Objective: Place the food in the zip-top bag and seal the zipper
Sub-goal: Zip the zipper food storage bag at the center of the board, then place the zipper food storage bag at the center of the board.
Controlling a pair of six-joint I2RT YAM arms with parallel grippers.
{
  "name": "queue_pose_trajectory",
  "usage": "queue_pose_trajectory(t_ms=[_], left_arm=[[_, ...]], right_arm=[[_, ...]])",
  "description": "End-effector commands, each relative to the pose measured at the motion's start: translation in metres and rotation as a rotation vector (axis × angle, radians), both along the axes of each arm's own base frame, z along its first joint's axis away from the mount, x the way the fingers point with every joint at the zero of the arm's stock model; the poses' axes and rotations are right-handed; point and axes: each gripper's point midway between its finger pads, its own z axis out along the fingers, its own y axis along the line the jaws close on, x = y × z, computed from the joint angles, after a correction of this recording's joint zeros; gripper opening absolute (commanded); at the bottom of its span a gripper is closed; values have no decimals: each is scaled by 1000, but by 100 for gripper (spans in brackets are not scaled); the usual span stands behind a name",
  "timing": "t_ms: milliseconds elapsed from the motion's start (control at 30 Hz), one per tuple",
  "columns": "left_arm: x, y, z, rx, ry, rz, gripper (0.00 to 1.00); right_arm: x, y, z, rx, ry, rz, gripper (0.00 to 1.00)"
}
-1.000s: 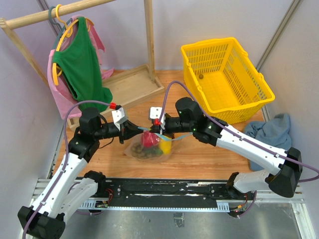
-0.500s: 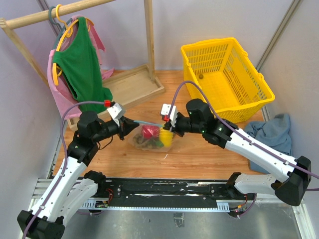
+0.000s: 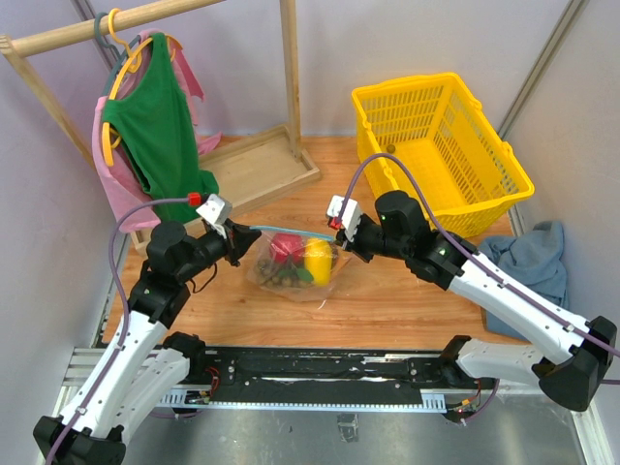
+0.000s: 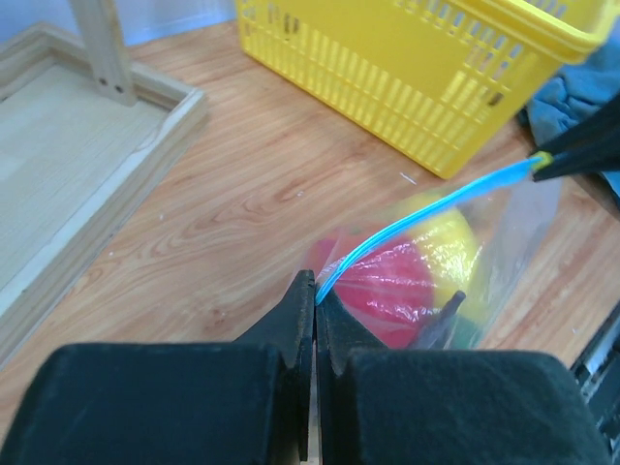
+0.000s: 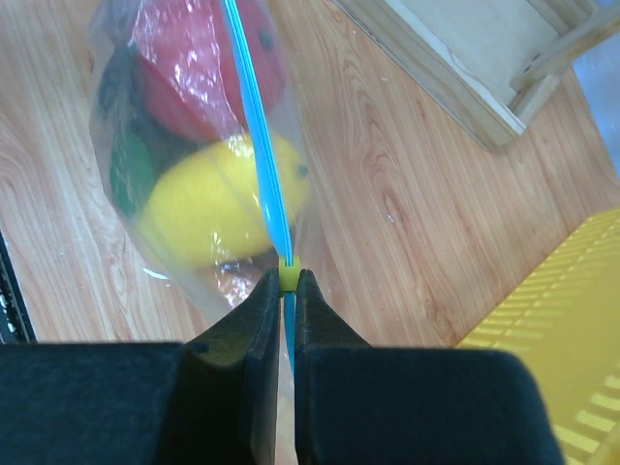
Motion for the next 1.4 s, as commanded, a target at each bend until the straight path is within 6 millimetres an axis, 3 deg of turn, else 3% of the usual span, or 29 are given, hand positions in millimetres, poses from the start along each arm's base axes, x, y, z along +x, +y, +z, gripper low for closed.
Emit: queue_pose_trajectory(t_ms=[0,333,533,700,833,1000,1133,1200,1367], left_arm=[[23,31,15,-37,-37,223,0],[49,47,22,-113,-10,390,0],[79,37,32,-204,-13,406,0],[94,25,51,-242,-57,368,0],[96,27,36,-278,-39,392,0],[87,31,-29,-391,136,457,0],[72,46,-58,-481,207,555,0],[66,55,-67,-510,209,597,0],[59,63,-77,-522,218,636,0]], right_arm=[[19,-37,-11,-109,-26,-137,1],[79,-66,12,-167,-162,-406,1],[111,-59,50,-85,-269,-456,1],[124,-45,61,-57,-317,-424,1],[115,-34,45,-35,-295,-349,1],[83,-29,13,-40,-249,-218,1],[42,-20,-7,-46,-160,-101,1],[24,-16,-18,-43,-114,-51,1],[-1,-14,-46,-33,-16,-19,1]])
